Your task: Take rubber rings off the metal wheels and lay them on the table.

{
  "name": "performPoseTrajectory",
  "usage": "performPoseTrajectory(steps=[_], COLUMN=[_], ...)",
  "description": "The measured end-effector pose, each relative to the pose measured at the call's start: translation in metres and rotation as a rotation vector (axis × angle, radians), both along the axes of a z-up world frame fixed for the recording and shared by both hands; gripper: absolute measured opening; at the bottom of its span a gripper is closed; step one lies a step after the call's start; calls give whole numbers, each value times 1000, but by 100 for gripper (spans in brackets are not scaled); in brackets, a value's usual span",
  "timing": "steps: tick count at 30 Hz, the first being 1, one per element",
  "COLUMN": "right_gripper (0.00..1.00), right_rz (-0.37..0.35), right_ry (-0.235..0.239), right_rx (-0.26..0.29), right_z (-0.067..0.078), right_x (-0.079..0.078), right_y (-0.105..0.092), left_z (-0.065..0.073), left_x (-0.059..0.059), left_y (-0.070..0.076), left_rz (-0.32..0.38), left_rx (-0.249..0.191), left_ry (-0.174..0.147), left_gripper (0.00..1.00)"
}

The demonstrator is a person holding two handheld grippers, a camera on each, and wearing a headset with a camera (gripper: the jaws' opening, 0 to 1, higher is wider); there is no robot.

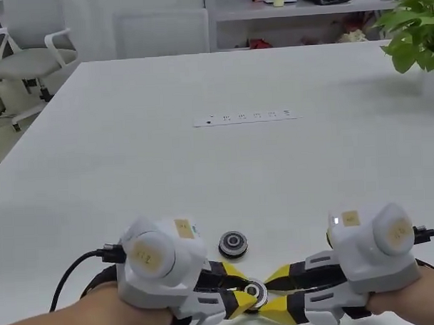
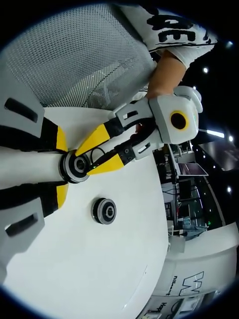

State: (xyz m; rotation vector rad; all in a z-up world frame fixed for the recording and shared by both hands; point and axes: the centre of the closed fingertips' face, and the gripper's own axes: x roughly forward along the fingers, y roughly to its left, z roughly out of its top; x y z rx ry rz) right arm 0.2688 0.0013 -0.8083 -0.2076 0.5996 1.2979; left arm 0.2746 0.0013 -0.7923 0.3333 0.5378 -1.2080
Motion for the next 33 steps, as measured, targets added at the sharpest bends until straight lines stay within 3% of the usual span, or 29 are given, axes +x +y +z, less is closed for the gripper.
performPoseTrajectory(steps=[10,12,14,20,23,24,28,33], right_gripper=[16,13,11,9,0,0,0,0], right_rz=[-6,-6,-15,-17,-41,-45,-48,-97], right_ry=[1,-19,5,7,16,35,33,92], right_rx=[-5,-17,-9,-11,-11,-3,-7,26], right_z=[0,-1,-1,-1,-2,-2,-2,-3], right_x=[0,2,1,-1,2,1,2,6], right_y=[-2,-4,-5,-5,-9,-8,-7,-9], left_z=[0,0,0,-1,-1,-1,-1,0], left_x=[-1,-1,-1,-1,-1,-1,-1,-1], left_y=[0,0,0,0,1,1,2,2], left_rz=[10,9,9,11,13,13,14,11], left_rx=[-2,0,3,6,7,9,11,21], left_ry=[-5,-8,-12,-17,-17,-19,-23,-39], left_gripper=[13,13,13,13,13,13,13,13])
